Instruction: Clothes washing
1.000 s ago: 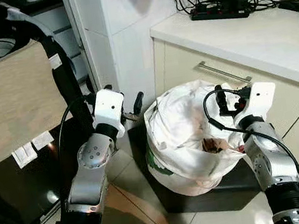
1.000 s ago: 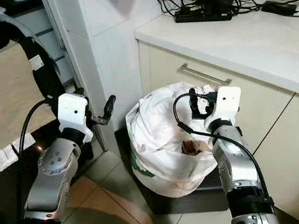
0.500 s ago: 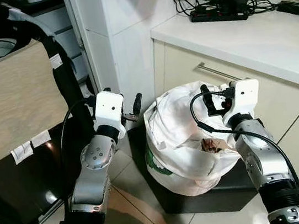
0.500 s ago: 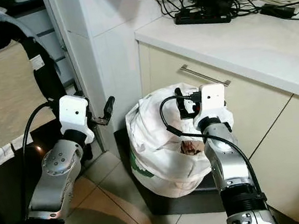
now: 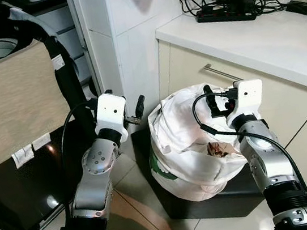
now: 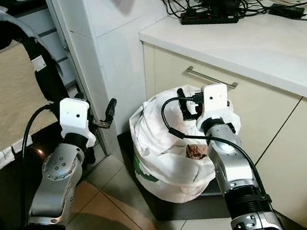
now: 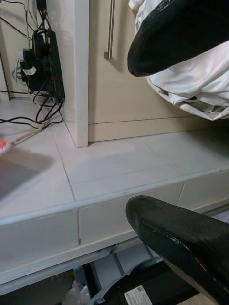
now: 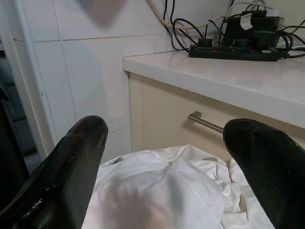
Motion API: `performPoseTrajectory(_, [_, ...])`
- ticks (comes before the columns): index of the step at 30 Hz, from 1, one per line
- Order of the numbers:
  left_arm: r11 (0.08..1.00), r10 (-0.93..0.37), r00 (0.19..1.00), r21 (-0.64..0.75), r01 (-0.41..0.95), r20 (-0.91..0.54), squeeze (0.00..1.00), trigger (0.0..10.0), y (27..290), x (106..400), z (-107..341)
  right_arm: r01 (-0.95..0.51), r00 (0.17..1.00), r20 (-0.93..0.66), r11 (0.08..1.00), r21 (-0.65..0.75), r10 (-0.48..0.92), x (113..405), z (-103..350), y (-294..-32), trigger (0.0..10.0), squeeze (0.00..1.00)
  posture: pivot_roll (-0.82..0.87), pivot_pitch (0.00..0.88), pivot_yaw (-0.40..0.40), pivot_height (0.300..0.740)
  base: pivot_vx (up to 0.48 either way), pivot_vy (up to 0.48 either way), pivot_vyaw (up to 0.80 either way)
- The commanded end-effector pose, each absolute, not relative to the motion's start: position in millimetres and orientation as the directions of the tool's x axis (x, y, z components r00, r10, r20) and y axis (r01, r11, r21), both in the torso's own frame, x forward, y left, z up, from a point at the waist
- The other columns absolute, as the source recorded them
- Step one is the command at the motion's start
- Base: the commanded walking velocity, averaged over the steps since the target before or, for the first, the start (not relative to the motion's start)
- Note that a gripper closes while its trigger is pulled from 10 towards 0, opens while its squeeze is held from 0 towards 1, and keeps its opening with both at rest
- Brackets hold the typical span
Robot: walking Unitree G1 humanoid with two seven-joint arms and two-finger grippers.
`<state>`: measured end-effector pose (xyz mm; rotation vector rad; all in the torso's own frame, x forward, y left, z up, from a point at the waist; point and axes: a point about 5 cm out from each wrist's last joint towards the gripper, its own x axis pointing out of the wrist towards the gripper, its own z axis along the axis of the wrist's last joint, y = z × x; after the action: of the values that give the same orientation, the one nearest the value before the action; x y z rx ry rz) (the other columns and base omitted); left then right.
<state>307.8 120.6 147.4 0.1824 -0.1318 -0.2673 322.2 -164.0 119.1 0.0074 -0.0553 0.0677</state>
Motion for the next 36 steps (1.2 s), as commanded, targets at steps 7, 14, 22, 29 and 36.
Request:
performPoseTrajectory(7, [0.949, -0.273, 0.956, 0.196, 0.248, 0.11, 0.0, 10.0, 119, 310, 149, -0.062, 0.996, 0.07, 0.998, -0.003, 0.062, 324, 121, -165, 10.0, 0.0, -0.07, 0.0, -0.053, 0.74, 0.0, 0.0, 0.0])
performPoseTrajectory(14, [0.946, -0.294, 0.949, 0.179, 0.271, 0.115, 0.0, 10.0, 119, 310, 150, -0.062, 0.996, 0.065, 0.998, -0.007, 0.062, 323, 120, -166, 10.0, 0.0, -0.07, 0.0, -0.05, 0.74, 0.0, 0.0, 0.0])
performPoseTrajectory(22, [0.949, -0.288, 0.95, 0.174, 0.264, 0.124, 0.0, 10.0, 121, 310, 152, -0.065, 0.997, 0.051, 0.998, 0.006, 0.065, 324, 118, -165, 10.0, 0.0, -0.07, 0.0, -0.048, 0.74, 0.266, 0.0, 0.0])
performPoseTrajectory(29, [0.945, -0.298, 0.947, 0.178, 0.275, 0.122, 0.0, 10.0, 120, 309, 151, -0.022, 1.0, -0.012, 0.995, 0.096, 0.023, 329, 113, -172, 10.0, 0.0, -0.06, 0.0, -0.049, 0.74, 0.48, 0.0, 0.0])
performPoseTrajectory(36, [0.943, -0.307, 0.944, 0.169, 0.286, 0.121, 0.0, 10.0, 119, 308, 152, 0.0, 0.988, -0.15, 0.988, 0.154, 0.024, 334, 99, -176, 10.0, 0.0, -0.06, 0.0, -0.049, 0.74, 0.48, 0.0, 0.0])
